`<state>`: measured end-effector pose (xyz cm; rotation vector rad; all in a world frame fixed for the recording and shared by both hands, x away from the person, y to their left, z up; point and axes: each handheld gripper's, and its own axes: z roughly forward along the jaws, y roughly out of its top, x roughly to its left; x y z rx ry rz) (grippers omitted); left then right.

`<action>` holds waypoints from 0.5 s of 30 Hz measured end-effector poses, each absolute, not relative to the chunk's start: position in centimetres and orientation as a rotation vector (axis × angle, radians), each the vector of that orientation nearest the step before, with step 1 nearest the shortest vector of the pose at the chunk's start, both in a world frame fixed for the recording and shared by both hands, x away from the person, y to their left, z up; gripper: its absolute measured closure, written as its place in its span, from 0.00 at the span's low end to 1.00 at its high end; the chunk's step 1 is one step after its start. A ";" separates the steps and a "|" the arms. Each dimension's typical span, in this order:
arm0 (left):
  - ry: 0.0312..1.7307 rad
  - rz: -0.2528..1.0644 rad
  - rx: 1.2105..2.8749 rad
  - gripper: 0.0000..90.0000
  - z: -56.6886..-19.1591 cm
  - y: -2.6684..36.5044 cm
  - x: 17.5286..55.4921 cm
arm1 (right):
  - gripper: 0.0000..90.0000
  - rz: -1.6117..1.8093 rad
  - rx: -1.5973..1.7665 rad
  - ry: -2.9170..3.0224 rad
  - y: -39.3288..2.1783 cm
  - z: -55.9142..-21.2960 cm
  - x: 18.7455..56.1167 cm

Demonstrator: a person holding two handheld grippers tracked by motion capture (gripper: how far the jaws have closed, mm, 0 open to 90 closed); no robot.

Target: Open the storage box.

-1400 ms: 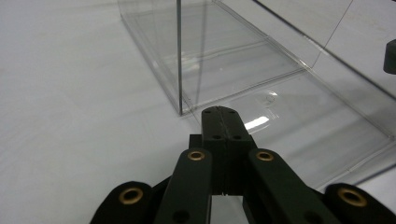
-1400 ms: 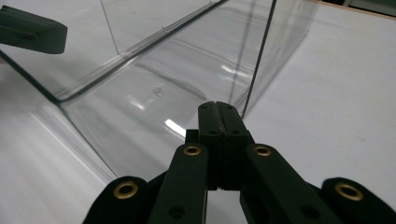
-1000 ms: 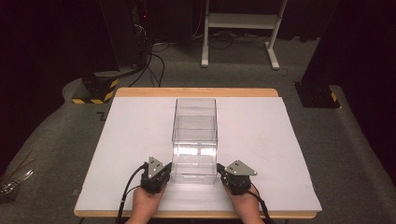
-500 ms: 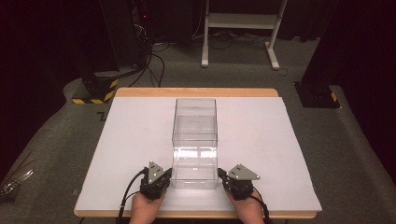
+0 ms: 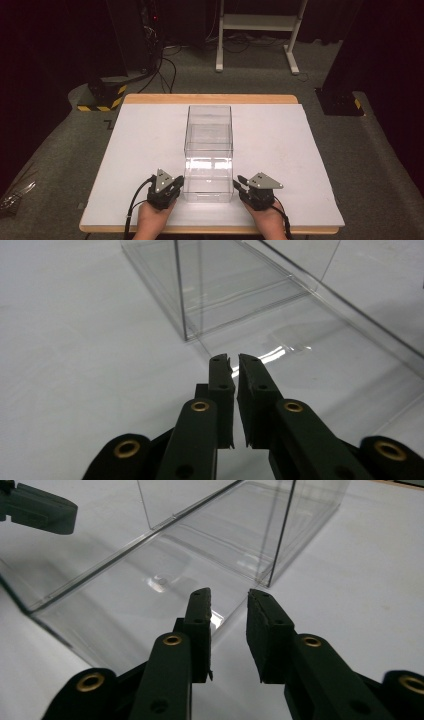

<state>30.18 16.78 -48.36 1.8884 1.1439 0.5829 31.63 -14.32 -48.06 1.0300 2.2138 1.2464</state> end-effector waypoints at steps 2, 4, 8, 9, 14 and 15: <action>1.151 0.592 1.886 0.91 -48.3 17.2 30.4 | 0.77 1.243 1.039 2.202 -14.6 -48.0 31.8; 1.162 0.598 1.895 0.87 -48.3 17.8 30.8 | 0.76 1.236 1.055 2.190 -14.9 -48.0 32.0; 1.197 0.603 1.896 0.83 -48.3 19.2 31.5 | 0.73 1.226 1.081 2.167 -15.7 -48.0 32.5; 1.205 0.597 1.888 0.83 -48.3 19.6 31.7 | 0.73 1.224 1.089 2.160 -15.9 -48.0 32.6; 1.226 0.615 1.858 0.79 -47.7 21.1 32.0 | 0.69 1.223 1.129 2.136 -17.2 -47.8 33.3; 1.234 0.617 1.849 0.78 -47.5 21.5 32.1 | 0.68 1.222 1.142 2.130 -17.5 -47.7 33.4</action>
